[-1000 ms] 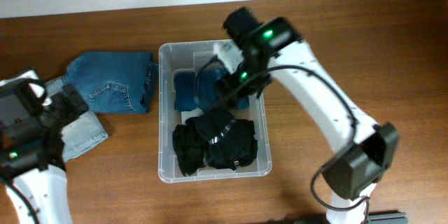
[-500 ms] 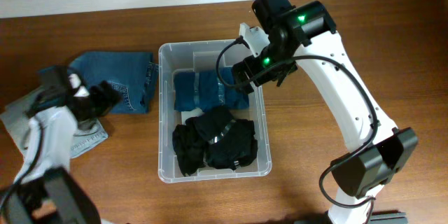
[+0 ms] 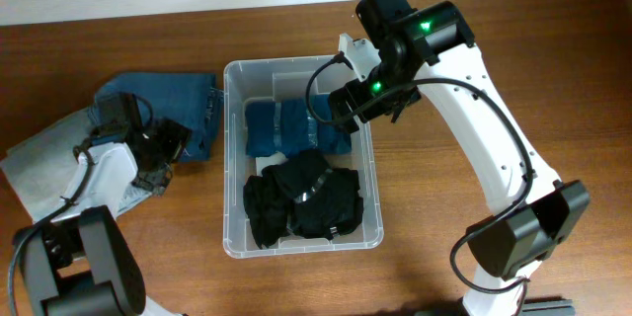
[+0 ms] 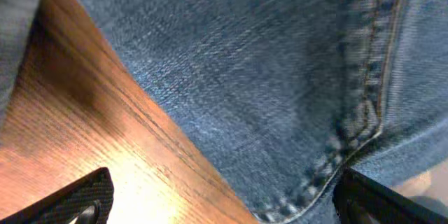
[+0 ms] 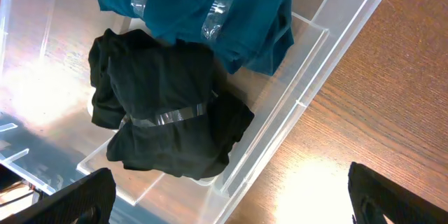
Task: Pack container
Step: 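Raise the right arm aside and grasp the dark-blue jeans with left gripper, then lay the dark-blue jeans over the clothes in the box, release, then grasp the light-blue jeans with the left gripper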
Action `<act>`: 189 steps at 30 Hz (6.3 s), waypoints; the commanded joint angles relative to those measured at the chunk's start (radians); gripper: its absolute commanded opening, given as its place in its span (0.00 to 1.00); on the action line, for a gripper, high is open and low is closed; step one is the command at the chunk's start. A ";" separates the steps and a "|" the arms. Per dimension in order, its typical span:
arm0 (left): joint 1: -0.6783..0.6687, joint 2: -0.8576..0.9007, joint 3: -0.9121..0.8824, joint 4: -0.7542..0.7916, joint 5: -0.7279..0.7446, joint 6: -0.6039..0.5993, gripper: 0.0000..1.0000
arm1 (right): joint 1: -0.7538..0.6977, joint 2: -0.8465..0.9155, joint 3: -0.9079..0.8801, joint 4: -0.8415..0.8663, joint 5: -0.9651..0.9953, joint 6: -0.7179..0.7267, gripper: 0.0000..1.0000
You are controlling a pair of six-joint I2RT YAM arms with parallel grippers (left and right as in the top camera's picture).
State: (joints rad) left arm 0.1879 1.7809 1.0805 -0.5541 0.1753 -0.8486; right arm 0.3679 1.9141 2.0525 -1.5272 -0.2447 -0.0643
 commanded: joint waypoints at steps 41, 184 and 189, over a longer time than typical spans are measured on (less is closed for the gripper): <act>-0.102 -0.571 0.007 0.229 -0.117 0.481 0.00 | -0.173 -0.020 0.231 -0.064 0.126 0.091 0.99; 0.610 0.468 0.472 -0.322 0.687 1.157 0.01 | -0.473 -0.022 0.320 -0.171 0.122 0.099 0.99; 0.583 0.322 0.472 -0.324 0.772 1.157 0.01 | -0.473 -0.022 0.320 -0.171 0.122 0.099 0.99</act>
State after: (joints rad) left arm 0.7971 2.2417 1.5589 -0.8745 0.8139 0.2989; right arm -0.1032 1.8988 2.3592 -1.6924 -0.1276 0.0296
